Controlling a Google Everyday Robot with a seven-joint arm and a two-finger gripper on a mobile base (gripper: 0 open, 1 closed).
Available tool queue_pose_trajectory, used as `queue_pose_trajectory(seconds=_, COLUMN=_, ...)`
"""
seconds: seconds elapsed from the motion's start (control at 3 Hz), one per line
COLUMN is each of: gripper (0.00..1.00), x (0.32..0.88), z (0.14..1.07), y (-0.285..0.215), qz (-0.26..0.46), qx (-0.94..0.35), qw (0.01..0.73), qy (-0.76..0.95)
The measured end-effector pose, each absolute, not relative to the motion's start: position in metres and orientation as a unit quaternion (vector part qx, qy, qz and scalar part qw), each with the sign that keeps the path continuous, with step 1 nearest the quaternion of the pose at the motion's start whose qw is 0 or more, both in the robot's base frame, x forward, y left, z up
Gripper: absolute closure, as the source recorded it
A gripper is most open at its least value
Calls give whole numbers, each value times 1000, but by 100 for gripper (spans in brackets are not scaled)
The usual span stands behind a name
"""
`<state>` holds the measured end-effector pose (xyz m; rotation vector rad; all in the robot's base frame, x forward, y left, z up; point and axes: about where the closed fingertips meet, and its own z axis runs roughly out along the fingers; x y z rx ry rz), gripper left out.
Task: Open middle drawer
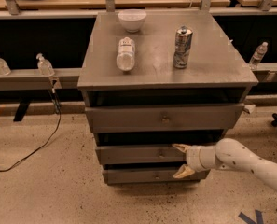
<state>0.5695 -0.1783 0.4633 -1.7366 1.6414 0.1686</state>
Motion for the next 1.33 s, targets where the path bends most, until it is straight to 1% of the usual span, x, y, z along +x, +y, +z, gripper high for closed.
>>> queue_pose_trajectory(seconds=0.67, gripper=28, x=613, z=440, y=-183, qz=46, qx=-654, qw=368, qy=660)
queue_pose_trajectory(seconds=1.0, gripper=31, x=619, z=425, y=-190, qz=42, qx=-645, qw=357, qy=675)
queue_pose_trajectory(seconds=1.33, gripper=34, x=613, z=414, y=-191, qz=49, qx=-647, qw=338, qy=682)
